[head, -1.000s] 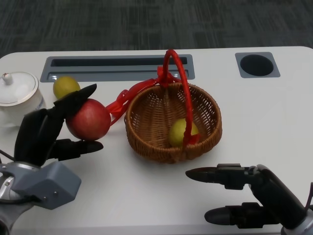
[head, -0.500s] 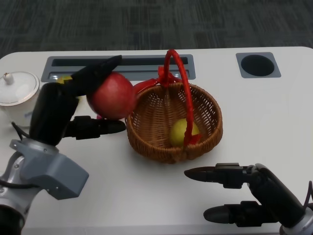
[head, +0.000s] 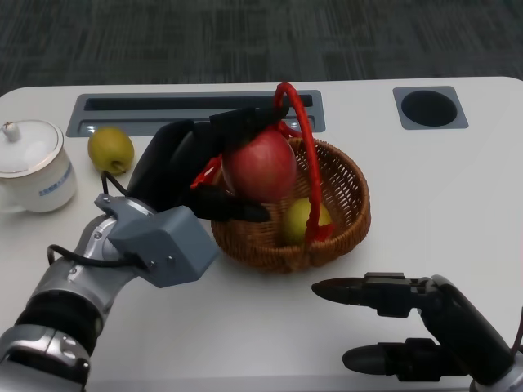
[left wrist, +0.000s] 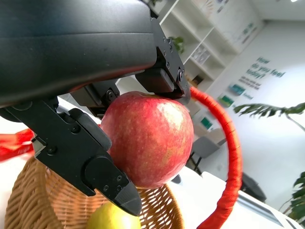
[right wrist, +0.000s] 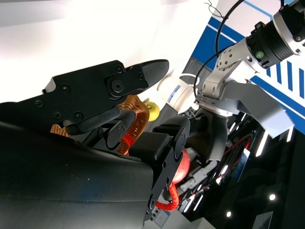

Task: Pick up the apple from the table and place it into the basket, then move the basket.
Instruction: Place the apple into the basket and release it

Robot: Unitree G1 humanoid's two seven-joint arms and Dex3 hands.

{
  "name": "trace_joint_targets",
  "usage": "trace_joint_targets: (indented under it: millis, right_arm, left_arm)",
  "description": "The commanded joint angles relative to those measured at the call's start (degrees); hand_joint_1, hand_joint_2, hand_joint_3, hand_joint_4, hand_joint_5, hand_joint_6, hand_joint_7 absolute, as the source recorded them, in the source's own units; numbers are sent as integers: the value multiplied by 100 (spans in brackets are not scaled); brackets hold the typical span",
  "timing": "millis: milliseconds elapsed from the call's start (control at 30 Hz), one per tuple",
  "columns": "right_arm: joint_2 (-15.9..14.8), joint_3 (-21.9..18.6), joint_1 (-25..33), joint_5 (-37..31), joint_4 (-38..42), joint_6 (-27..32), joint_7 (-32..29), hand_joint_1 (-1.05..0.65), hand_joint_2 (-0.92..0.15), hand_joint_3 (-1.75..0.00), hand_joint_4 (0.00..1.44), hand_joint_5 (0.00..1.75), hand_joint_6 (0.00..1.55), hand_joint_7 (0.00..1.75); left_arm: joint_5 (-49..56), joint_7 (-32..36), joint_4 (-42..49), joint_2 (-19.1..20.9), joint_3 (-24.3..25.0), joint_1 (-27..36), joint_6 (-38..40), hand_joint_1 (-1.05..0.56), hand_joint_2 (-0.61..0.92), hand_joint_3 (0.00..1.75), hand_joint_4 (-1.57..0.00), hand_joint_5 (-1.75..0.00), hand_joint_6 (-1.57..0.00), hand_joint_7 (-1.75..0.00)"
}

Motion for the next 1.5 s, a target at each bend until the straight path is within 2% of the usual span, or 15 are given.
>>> trace_joint_targets:
  millis: [33, 133, 200, 300, 433, 533, 667, 767, 900, 1067, 1267, 1367, 1500]
  right_arm:
    - [-67, -86, 95, -46, -115, -42, -116, -52, -89, 0, 75, 0, 71, 0]
    - [-60, -108, 129, -85, -148, -76, -178, -52, -88, 0, 75, 0, 71, 0]
    - [-77, -156, 123, -113, -185, -94, -235, -51, -88, 0, 75, 0, 71, 0]
    - [-207, -285, 63, -55, -299, -69, -266, -51, -88, 0, 76, 0, 70, 0]
    - [-549, -594, -160, -37, -365, -67, -281, -52, -91, -1, 74, 1, 69, 1]
    - [-736, -778, -294, -83, -571, 91, -308, -52, -88, 0, 77, 2, 72, 1]
    - [-926, -812, -380, -72, -925, 347, -221, -46, -81, 0, 80, 2, 74, 2]
    - [-994, -825, -429, -90, -1097, 429, -222, -42, -78, 0, 81, 1, 75, 1]
    - [-1130, -927, -640, -260, -1142, 480, -270, -43, -78, 0, 80, 0, 75, 1]
    - [-1509, -927, -1112, -318, -885, 586, -76, -49, -82, -2, 74, 0, 72, 0]
    - [-1651, -555, -2407, -1458, 545, -35, -396, -54, -89, -2, 71, 0, 66, 0]
    - [-1604, -257, -2910, -1657, 1237, -65, -392, -57, -88, -1, 74, 2, 67, 1]
    - [-1549, 113, -3306, -1842, 1860, -15, -371, -59, -87, 0, 74, 1, 68, 1]
  left_arm:
    - [59, 96, 399, -110, -47, -344, 165, -1, 78, 1, -123, -1, -114, 0]
    - [120, 206, 639, -167, -89, -439, 254, 0, 78, 1, -121, -1, -113, 0]
    - [152, 278, 750, -178, -107, -463, 252, -6, 76, 0, -117, 0, -109, 0]
    - [251, 302, 824, -137, -184, -462, 238, -36, 69, 0, -92, 0, -86, 0]
    - [303, -175, 784, 60, -342, -487, 36, -74, 69, 1, -57, 0, -50, 0]
    - [423, -217, 714, 194, -477, -512, -73, -84, 68, 0, -50, 0, -40, 0]
    - [487, -262, 672, 325, -564, -515, -132, -93, 71, 1, -48, 0, -35, 0]
    - [497, -309, 606, 413, -602, -504, -116, -95, 72, 1, -48, 0, -36, -1]
    - [500, -319, 464, 534, -600, -484, -105, -89, 72, 1, -51, -1, -37, 0]
    - [409, -169, 81, 707, -487, -215, -369, -83, 73, 0, -58, -3, -41, -1]
    - [-13, -363, -676, 915, -208, 529, -850, -75, 73, 0, -61, -3, -44, -1]
    - [-234, -527, -1170, 1069, -48, 996, -895, -72, 70, 0, -63, -3, -47, -2]
    - [-445, -610, -1622, 1272, 242, 1594, -751, -73, 71, 1, -65, -3, -46, -1]
